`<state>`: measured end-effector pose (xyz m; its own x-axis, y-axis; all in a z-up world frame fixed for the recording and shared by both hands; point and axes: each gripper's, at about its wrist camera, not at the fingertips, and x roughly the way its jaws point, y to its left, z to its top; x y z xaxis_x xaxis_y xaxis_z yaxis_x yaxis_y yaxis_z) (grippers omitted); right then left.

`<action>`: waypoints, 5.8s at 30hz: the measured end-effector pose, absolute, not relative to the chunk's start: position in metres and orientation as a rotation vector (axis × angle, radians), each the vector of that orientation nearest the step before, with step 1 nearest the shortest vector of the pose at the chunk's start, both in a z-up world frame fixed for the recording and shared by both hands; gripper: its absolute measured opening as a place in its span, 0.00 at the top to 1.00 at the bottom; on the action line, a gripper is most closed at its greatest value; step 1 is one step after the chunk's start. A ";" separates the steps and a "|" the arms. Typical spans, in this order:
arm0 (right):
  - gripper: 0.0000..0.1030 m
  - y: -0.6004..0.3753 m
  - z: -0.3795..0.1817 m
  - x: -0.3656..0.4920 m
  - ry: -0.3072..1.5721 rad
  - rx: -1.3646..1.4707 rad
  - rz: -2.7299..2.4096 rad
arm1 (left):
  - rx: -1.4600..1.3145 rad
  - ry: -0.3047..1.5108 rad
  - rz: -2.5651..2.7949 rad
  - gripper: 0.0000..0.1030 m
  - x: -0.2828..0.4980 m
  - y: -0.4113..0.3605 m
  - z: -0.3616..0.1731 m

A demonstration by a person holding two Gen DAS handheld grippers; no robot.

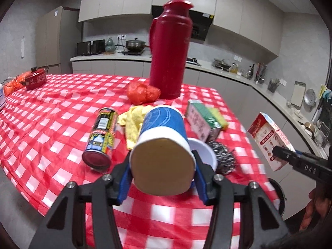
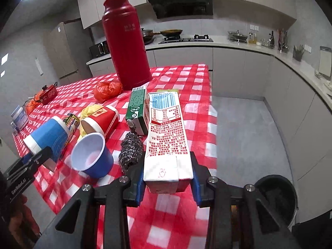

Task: Collect trash
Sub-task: 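Carry the blue cup and milk carton over the black bin with both tools, then open both tools to drop the cup and carton into the bin, then move both tools back to the table items, then grasp the black spray can with the left tool while the right tool grasps the blue cup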

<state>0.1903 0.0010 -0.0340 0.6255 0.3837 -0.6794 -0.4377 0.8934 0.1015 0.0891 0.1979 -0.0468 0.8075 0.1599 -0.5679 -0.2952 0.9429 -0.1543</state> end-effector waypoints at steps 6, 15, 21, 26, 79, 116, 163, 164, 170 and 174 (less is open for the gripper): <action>0.63 -0.025 -0.024 0.169 0.743 -0.061 0.448 | -0.213 0.565 0.186 0.48 0.087 0.163 -0.035; 0.63 -0.085 -0.017 0.146 0.730 -0.035 0.369 | -0.187 0.561 0.078 0.48 0.090 0.105 -0.027; 0.63 -0.128 -0.010 0.134 0.719 -0.012 0.313 | -0.162 0.559 0.008 0.48 0.095 0.065 -0.022; 0.63 -0.168 -0.010 0.129 0.723 0.002 0.258 | -0.140 0.567 -0.055 0.48 0.103 0.028 -0.022; 0.00 -0.419 -0.249 0.273 1.082 -0.022 0.133 | -0.073 1.012 -0.035 0.02 0.215 -0.188 -0.219; 0.00 -0.283 -0.042 0.170 0.742 -0.035 0.149 | -0.063 0.741 -0.072 0.02 0.157 -0.078 -0.051; 0.32 0.078 -0.066 0.162 0.804 -0.158 0.458 | -0.232 0.685 0.265 0.15 0.068 0.284 -0.082; 0.33 0.080 -0.068 0.164 0.809 -0.161 0.458 | -0.232 0.689 0.267 0.15 0.071 0.287 -0.084; 0.37 0.088 -0.075 0.175 0.829 -0.154 0.477 | -0.231 0.702 0.269 0.16 0.087 0.295 -0.091; 0.44 0.100 -0.072 0.171 0.811 -0.139 0.526 | -0.234 0.707 0.266 0.18 0.095 0.299 -0.095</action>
